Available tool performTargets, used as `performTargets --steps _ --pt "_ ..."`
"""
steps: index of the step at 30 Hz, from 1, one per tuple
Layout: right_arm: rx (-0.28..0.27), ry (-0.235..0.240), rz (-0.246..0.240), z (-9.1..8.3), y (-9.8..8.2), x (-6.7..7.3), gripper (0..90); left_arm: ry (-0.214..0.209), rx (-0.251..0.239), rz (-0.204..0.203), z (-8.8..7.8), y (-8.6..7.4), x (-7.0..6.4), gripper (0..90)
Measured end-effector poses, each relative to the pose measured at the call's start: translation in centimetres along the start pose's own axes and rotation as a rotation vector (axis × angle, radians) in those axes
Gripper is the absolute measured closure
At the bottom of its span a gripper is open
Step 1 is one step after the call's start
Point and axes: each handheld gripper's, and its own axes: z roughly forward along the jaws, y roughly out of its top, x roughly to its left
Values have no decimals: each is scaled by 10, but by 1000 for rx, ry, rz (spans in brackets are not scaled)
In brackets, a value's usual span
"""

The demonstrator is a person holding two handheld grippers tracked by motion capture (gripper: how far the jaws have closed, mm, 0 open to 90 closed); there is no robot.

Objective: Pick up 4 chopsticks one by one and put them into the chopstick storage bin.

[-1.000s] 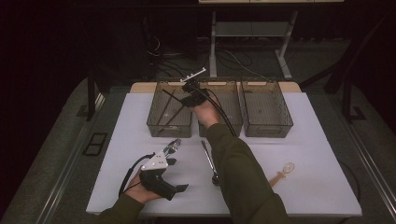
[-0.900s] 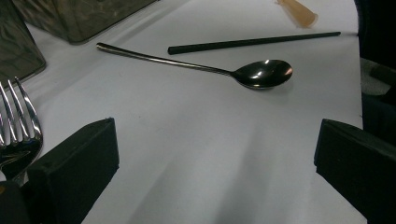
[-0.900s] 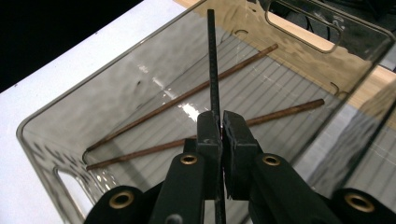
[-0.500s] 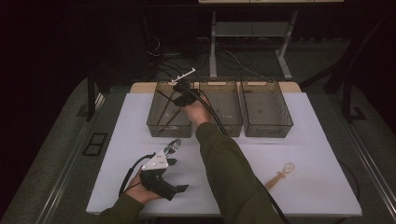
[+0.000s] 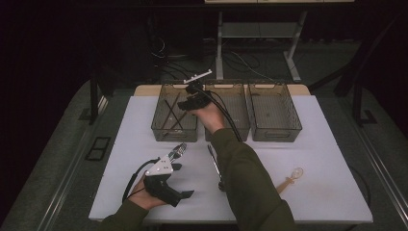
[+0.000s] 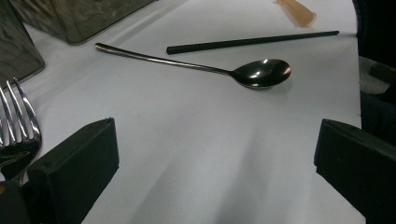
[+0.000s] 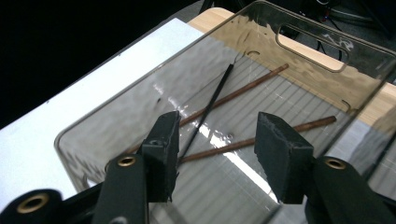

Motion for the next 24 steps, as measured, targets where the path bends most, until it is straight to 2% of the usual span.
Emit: performTargets --steps 5,9,13,15,17,24 --pt "-9 38 -16 -11 -8 -3 476 1 13 10 0 0 0 0" --pt "-10 84 -39 -18 -15 1 413 1 13 10 -1 0 0 0" --pt "-8 81 -60 -29 -23 5 340 2 7 10 -1 0 0 0" --pt "-8 96 -74 -35 -28 5 341 2 4 2 0 0 0 0" --pt "-7 82 -93 -41 -35 5 332 6 5 2 0 0 0 0" --pt "-11 90 -90 -67 -56 -7 306 12 11 1 -1 0 0 0"
